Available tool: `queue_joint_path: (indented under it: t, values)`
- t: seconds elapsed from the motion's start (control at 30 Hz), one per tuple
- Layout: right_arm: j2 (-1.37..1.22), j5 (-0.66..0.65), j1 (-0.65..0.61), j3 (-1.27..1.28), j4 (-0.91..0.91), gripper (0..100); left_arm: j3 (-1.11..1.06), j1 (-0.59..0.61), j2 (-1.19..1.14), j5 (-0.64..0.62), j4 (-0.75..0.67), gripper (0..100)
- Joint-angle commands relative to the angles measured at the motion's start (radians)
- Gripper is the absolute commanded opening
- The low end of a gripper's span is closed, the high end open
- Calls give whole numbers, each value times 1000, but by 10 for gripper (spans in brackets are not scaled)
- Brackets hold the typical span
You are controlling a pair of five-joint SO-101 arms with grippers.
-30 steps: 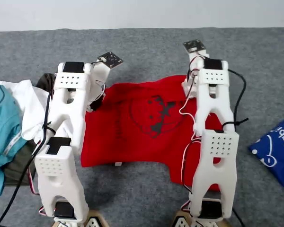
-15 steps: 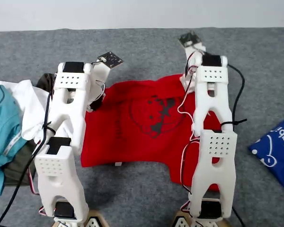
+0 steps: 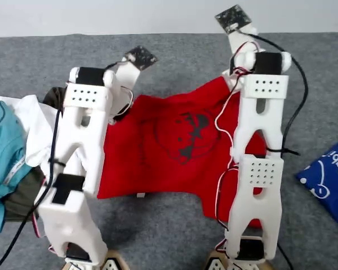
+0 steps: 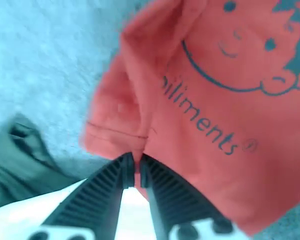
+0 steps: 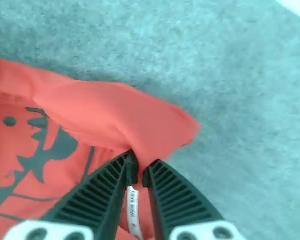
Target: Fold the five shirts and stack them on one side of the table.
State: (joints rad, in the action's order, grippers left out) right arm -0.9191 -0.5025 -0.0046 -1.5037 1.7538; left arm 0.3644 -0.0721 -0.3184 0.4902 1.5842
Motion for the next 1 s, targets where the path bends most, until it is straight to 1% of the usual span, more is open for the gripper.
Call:
queue_joint_path:
  t: [0.0, 0.17, 0.23, 0.4, 0.43, 0.53, 0.7, 0.87, 0.97]
  values:
    - [157, -35, 19, 23, 41, 11, 16, -5, 141, -9, 9, 3]
    - [326, -37, 38, 143, 41, 11, 13, -5, 276, -9, 17, 3]
    - [394, -41, 45, 216, 41, 11, 13, -5, 308, -2, 43, 3]
    - [591, -141, 85, 526, 41, 11, 10, -5, 330, 83, 166, 3]
    - [639, -158, 96, 600, 41, 11, 2, -2, 330, 94, 172, 3]
    - [773, -206, 127, 801, 41, 11, -47, 52, 334, 133, 170, 3]
    - [954, -256, 139, 1097, 41, 11, -150, 130, 330, 219, 170, 3]
    - [1093, -292, 147, 1330, 41, 11, -302, 173, 330, 324, 169, 3]
    - [1176, -321, 176, 1447, 41, 11, -371, 203, 330, 362, 169, 3]
